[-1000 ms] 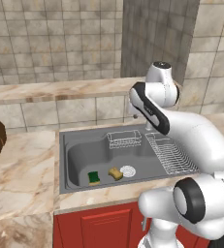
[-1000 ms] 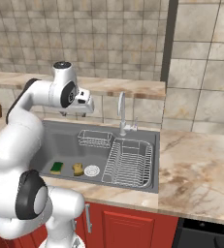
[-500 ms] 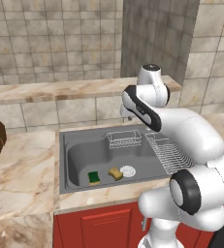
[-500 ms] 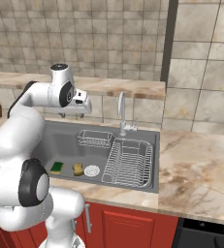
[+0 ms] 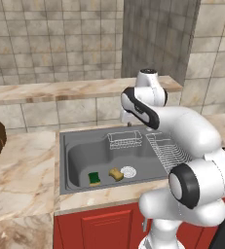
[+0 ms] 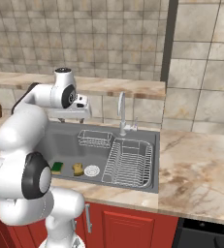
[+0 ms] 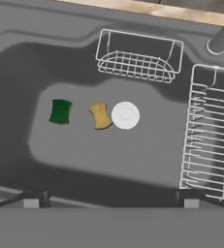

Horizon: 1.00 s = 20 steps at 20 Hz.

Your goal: Pick up the sponge and sponge from the sink, and place them back in the cabinet, and close the cabinet door.

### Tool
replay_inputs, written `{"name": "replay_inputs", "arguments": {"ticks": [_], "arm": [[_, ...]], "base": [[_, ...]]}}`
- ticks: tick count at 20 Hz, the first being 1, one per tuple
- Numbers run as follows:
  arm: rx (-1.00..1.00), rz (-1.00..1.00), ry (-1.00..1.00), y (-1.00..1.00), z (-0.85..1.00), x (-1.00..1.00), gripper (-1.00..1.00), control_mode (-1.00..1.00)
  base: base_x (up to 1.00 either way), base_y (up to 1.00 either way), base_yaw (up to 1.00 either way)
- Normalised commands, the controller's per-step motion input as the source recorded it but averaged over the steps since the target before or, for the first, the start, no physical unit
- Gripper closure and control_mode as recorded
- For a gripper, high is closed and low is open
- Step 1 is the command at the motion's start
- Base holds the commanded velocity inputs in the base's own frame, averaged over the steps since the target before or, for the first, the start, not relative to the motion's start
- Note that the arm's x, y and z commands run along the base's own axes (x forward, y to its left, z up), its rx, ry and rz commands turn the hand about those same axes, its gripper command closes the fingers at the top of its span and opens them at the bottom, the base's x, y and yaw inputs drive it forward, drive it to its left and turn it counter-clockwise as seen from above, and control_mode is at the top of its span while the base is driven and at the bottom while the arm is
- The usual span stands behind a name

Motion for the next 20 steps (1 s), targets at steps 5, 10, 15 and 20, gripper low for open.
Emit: {"name": "replay_inputs", "arguments": {"ticks": [5,10,15,20], "arm": [[0.00,0.05,0.10,0.03,-0.37,0.00,-1.00,-1.00],[0.00,0.03,0.04,0.00,-0.30,0.06,-1.00,-1.00],[0.00,0.07,0.06,0.00,-0.25,0.10,-1.00,-1.00],[0.00,0.08,0.07,0.00,-0.35,0.14,-1.00,-1.00]], "base": [[0.00,0.00,0.00],[0.00,0.00,0.00],[0.00,0.00,0.00],[0.00,0.00,0.00]]}}
